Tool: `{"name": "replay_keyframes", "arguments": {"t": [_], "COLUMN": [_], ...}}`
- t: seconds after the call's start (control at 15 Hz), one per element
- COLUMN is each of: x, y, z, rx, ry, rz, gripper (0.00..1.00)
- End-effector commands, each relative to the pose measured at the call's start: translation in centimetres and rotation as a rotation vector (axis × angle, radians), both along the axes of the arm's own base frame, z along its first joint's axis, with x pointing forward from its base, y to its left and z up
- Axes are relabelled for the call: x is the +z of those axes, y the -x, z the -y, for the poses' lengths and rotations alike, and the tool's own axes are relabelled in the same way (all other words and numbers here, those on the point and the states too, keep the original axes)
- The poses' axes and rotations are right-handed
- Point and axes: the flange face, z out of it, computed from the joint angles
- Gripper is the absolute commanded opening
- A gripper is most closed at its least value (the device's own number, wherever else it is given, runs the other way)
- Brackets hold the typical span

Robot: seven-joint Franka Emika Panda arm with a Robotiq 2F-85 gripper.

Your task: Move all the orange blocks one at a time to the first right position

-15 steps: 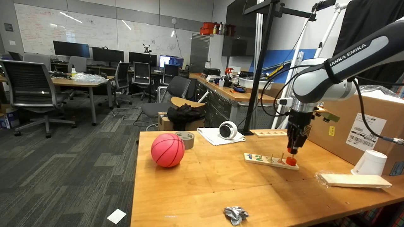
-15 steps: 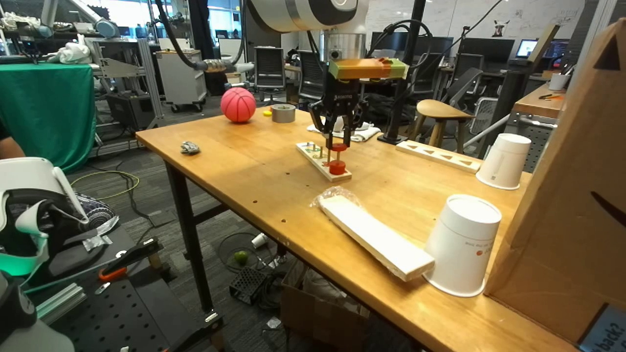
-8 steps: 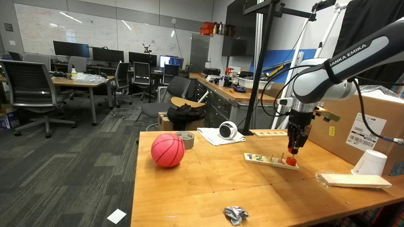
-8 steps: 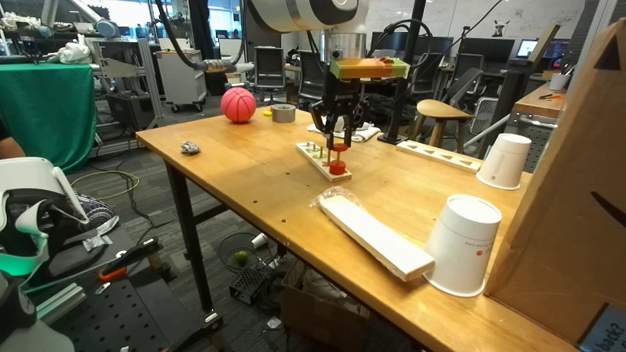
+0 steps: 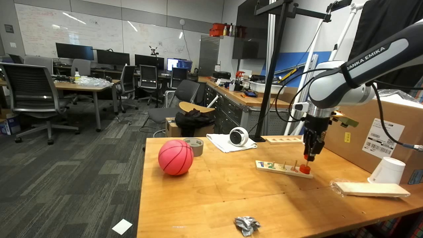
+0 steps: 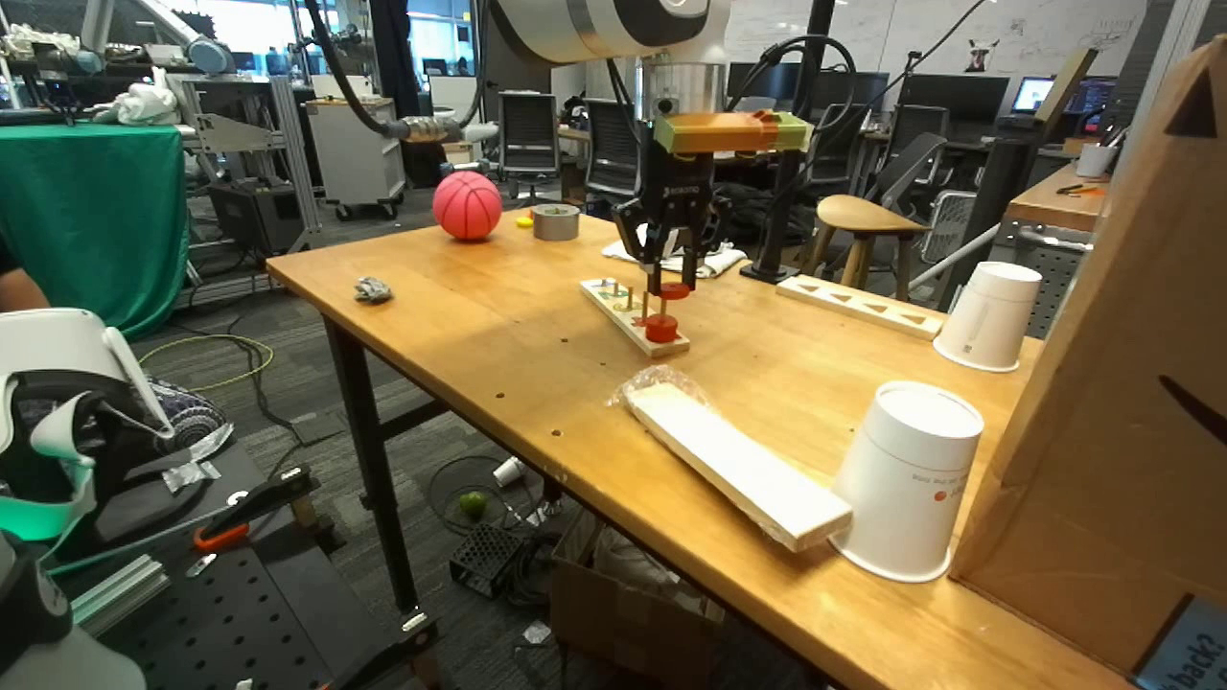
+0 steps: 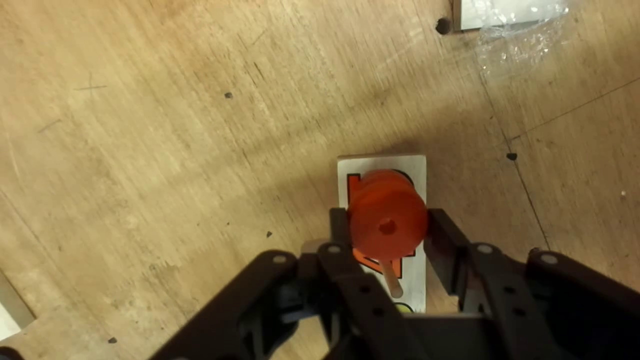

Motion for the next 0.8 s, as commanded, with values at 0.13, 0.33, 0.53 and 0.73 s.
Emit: {"name": "replay_keyframes", "arguments": {"t": [0.13, 0.33, 0.53, 0.73], "x": [-0.26, -0.42, -0.75, -0.8], "y": [0.26, 0.33, 0.42, 0.36], "z": [0.24, 0.11, 0.12, -0.11], "rx": [0.003, -0.001, -0.004, 0.003], "ry": [-0.006, -0.004, -0.005, -0.009], "rz": [-0.019, -0.031, -0.049, -0.048], "gripper": [0.17, 0.17, 0.17, 0.17]}}
